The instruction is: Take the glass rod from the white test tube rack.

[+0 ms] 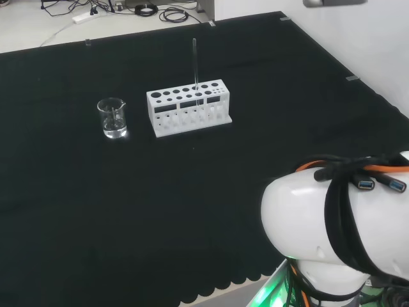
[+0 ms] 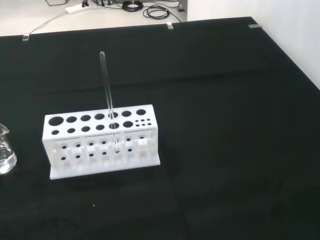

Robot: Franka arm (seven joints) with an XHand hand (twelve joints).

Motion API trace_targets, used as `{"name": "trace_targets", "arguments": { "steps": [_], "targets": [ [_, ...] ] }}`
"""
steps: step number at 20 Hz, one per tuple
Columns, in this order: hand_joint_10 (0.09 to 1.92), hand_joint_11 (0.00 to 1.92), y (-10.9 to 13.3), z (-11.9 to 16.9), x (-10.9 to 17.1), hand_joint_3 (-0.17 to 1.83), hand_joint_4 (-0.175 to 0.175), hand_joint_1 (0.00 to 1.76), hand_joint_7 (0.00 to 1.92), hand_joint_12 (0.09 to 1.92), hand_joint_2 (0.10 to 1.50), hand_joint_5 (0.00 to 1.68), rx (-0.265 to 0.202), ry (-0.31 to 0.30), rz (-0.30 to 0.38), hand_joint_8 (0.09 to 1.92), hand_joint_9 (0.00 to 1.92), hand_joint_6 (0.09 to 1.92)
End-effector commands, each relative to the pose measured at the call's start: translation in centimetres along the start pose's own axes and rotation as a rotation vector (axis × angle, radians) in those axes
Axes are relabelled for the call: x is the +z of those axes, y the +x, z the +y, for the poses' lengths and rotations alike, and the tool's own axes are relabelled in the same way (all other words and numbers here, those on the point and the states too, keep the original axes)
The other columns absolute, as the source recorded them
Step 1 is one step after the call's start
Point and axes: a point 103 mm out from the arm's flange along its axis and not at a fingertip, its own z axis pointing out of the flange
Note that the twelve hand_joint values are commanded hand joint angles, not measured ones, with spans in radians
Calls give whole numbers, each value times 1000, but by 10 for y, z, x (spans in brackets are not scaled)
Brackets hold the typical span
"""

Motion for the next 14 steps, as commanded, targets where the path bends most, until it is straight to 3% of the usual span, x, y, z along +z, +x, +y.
{"name": "trace_targets", "arguments": {
  "steps": [1,3,14],
  "targets": [
    [811,176,10,55,-20,423,-141,422,54,1382,876,163,-56,18,-7,800,344,87],
    [805,193,16,68,-17,416,-142,412,69,1376,876,170,-66,53,-1,805,367,87],
    [784,257,51,142,2,391,-144,348,105,1358,892,181,-179,99,-25,810,436,87]
  ]
}}
